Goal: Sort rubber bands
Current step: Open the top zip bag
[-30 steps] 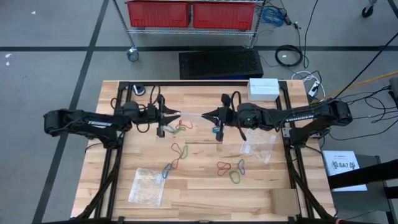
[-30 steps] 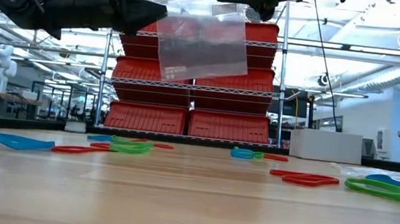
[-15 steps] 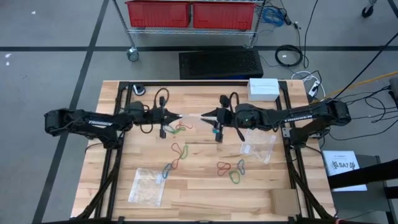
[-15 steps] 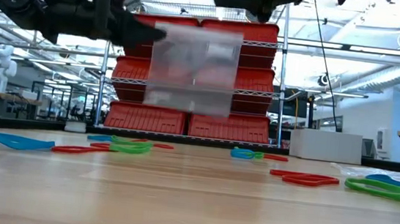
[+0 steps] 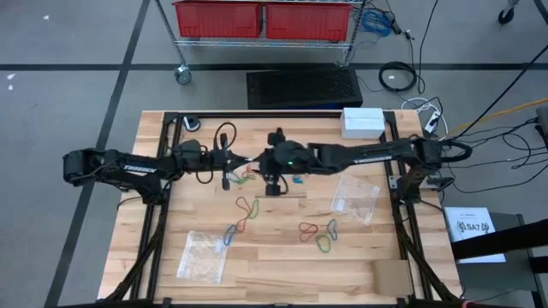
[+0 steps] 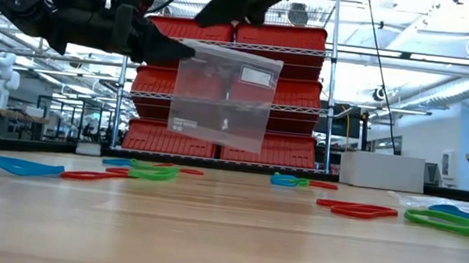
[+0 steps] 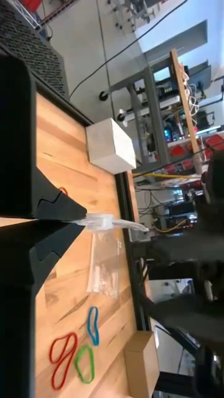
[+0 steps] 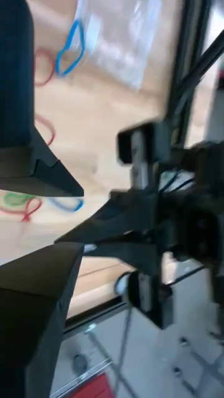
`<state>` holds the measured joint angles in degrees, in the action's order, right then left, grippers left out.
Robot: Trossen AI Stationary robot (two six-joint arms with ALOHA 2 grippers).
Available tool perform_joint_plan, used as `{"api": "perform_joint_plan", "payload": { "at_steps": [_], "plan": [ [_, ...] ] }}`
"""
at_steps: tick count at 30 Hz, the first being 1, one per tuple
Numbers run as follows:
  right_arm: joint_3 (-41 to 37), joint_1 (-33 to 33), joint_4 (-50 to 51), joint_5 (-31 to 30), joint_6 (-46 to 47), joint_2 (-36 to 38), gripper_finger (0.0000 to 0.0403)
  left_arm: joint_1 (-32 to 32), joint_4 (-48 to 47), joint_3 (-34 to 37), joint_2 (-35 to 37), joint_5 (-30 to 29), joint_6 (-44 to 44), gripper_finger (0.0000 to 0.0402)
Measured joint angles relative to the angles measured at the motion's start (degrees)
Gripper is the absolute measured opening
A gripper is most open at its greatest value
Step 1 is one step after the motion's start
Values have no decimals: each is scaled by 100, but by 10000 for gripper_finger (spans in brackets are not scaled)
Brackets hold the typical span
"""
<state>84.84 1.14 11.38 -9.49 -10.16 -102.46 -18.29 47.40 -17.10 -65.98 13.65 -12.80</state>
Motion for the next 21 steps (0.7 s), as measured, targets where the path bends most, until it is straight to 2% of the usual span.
{"api": "perform_joint_plan", "payload": {
  "at_steps": [7,14,17,21],
  "plan": [
    [718,181,669,-146,-191,-454,119,0,-23,0,0,-1,3,1],
    [778,269,812,-121,-202,-531,114,-1,-28,0,0,-2,39,0],
    [776,296,854,-121,-207,-535,95,-2,-33,0,0,-2,42,0],
    [776,296,854,-119,-265,-533,42,-2,-37,0,0,-6,48,0]
  ]
}}
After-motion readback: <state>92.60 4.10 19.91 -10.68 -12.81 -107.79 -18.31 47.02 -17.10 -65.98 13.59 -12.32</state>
